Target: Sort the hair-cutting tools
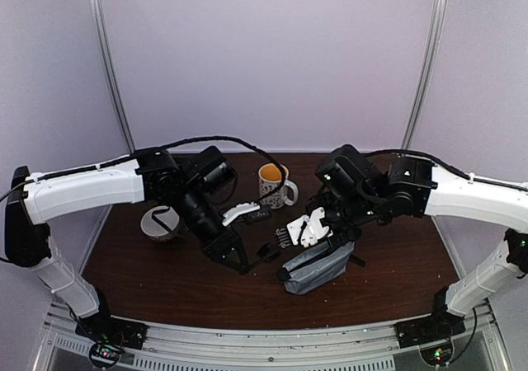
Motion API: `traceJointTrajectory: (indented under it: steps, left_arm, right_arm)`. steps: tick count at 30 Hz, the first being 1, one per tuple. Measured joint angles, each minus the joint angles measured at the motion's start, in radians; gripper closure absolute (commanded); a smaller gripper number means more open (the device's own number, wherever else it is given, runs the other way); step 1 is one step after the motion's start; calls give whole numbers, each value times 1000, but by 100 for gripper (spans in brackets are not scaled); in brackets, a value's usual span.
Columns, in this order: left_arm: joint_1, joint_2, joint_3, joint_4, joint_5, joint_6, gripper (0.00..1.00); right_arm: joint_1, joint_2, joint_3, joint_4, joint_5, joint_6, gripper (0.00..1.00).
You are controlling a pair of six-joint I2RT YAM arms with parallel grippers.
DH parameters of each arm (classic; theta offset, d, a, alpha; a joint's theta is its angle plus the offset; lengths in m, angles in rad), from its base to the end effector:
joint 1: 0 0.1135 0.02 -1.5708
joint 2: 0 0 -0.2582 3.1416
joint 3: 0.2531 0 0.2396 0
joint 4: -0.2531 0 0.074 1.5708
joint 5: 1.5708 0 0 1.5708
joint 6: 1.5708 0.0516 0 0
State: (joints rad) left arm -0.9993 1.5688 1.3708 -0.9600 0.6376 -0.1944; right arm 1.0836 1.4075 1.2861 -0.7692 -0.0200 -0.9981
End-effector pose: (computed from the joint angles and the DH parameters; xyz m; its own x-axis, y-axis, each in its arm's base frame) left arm 0.1392 -0.2732 0.2791 -0.6416 0.7108 -0.2883 0.6941 0.3782 -0.6125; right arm 0.1370 0.2608 0.3021 0.5502 -0.7563 -0.3539 -0.7878 -0.3297 -0.5202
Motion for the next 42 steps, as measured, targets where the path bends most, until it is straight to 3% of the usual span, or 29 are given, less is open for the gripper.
traceJointTrajectory:
  steps: [2,4,10,14,17,21,26,32,39,42]
  left_arm:
    - [7,-2,0,-7,15,3,73]
    - [18,-9,0,-7,9,15,61]
    - [22,-171,-79,91,-166,32,46]
    - [13,-396,-228,246,-306,49,45]
    - [-31,-467,-272,321,-406,88,45]
    - [-109,-442,-289,389,-495,134,45]
    - [-119,-382,-304,408,-525,152,49]
    - [-119,-348,-304,414,-526,163,62]
    - [-119,-317,-301,414,-500,170,59]
    - [-119,-323,-301,419,-493,171,65]
  right_arm:
    - [3,1,1,-6,0,-15,100]
    - [8,3,1,-26,-2,-23,100]
    - [2,3,-2,-32,-10,1,100]
    - [-28,-6,-27,-42,-64,45,100]
    - [-73,-6,-33,-60,-152,92,100]
    - [-124,-4,-29,-87,-270,144,100]
    - [-142,0,-29,-101,-346,191,100]
    - [-142,15,-28,-108,-373,212,100]
    - [-153,34,-21,-111,-384,224,100]
    - [-158,41,-15,-109,-391,229,100]
